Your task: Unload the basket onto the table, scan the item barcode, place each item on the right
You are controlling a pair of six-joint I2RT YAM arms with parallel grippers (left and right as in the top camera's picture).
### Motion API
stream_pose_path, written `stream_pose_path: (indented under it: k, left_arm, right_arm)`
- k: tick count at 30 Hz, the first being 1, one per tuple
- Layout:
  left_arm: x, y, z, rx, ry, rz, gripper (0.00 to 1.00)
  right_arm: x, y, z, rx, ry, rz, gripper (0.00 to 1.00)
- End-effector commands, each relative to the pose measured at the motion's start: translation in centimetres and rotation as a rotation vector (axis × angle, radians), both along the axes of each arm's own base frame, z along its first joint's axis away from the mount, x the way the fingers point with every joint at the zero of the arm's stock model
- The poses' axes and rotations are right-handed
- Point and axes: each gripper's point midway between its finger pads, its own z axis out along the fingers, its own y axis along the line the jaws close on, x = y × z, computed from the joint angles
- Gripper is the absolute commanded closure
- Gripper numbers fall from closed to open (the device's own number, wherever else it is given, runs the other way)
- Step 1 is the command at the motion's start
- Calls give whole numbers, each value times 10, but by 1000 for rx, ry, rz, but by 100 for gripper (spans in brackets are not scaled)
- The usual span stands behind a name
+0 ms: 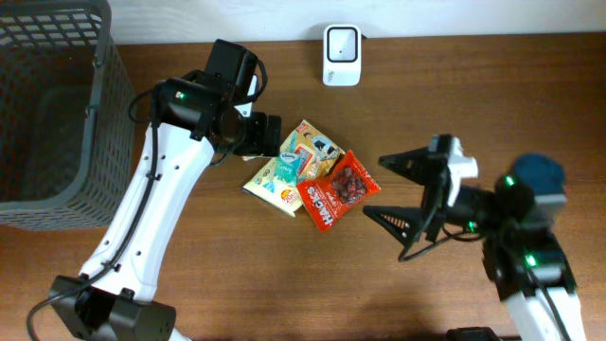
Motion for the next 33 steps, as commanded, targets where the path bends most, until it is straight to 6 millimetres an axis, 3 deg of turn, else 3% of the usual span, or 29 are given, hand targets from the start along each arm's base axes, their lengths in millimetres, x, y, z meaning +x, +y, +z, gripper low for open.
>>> stream_pose_path:
  k: [1,5,8,10,16,18,21,23,26,29,33]
  left_arm:
    - [4,-1,2,-16,-11,14,1]
    - [12,10,4,5,-41,53,1]
    - [15,21,3,4,-38,86,1]
    - [17,28,3,3,-37,107,1]
    - [17,11,-14,-68,35,71,3]
    - [16,3,-30,-90,86,51,20]
    - [13,-23,-55,-165,167,-84,27]
    - [7,-45,-73,-233,234,-188,26]
    - [-5,-67,-98,-283,339,-255,12]
    - [-19,-79,-119,-268,421,-310,15]
    - [-31,-96,-128,-263,454,-364,15]
  right_arm:
    - [21,4,-24,66,319,10,2]
    - [73,-14,-90,39,671,-285,2]
    - [85,-38,-140,-58,834,-514,2]
    - [85,-53,-160,-119,881,-618,2]
    - [91,-49,-152,-101,831,-593,2]
    - [92,-52,-159,-128,826,-602,1]
    - [90,-53,-181,-154,909,-616,2]
    - [91,-53,-197,-164,970,-621,2]
    - [93,-53,-220,-188,1032,-620,1]
    - [94,-54,-234,-200,1065,-621,1]
    - [96,-54,-235,-199,1064,-621,2]
